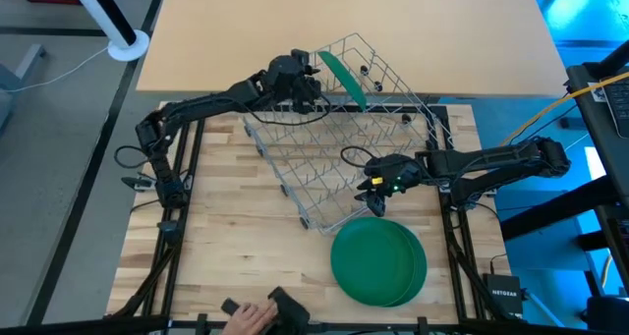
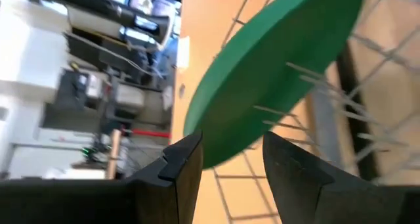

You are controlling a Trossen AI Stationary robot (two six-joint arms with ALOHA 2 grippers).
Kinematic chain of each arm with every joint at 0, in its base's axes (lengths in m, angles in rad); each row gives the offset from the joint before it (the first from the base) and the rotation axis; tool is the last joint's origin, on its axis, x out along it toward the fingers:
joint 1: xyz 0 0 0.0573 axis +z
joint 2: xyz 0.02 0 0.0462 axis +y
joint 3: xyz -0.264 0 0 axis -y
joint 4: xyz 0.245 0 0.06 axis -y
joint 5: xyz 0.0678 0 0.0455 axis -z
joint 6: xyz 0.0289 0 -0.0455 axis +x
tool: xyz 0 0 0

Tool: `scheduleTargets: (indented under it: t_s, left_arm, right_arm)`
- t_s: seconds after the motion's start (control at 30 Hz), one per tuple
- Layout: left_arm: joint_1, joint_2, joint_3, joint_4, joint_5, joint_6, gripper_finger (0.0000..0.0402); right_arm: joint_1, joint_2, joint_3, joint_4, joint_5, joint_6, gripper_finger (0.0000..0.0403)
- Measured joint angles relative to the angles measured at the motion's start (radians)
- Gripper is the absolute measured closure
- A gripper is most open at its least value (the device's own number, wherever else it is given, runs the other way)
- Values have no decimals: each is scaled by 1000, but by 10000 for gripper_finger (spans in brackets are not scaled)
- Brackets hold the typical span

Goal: Sort dishes
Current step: Put the green plate into the dish rack

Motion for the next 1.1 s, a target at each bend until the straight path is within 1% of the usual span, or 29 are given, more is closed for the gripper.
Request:
scheduleTargets:
  t_s: [0.07,0.17,0.37,0.43,0.57,0.6,0.67,0.9,1.1]
  left_arm:
    - [-22,-24,2,-60,-6,-85,251]
    - [-70,-55,2,-141,-4,-251,251]
    - [-199,-101,2,-234,11,-579,251]
    - [-250,-106,2,-264,62,-695,251]
    - [-350,-108,2,-272,236,-882,251]
    - [-375,-106,2,-271,267,-921,251]
    - [-427,-105,2,-274,290,-992,251]
    - [-617,-102,2,-328,291,-1275,251]
    - [-781,-99,2,-335,290,-1569,251]
  right_arm:
    - [0,-9,0,-2,-30,-9,224]
    - [0,-42,0,-8,-73,-25,224]
    - [1,-160,0,-33,-184,-26,224]
    - [1,-206,0,-35,-224,-26,224]
    - [1,-303,0,-47,-297,-26,224]
    - [1,-330,0,-51,-317,-24,224]
    - [1,-380,0,-47,-347,-22,224]
    - [1,-528,0,-49,-355,6,224]
    - [1,-571,0,-49,-356,7,224]
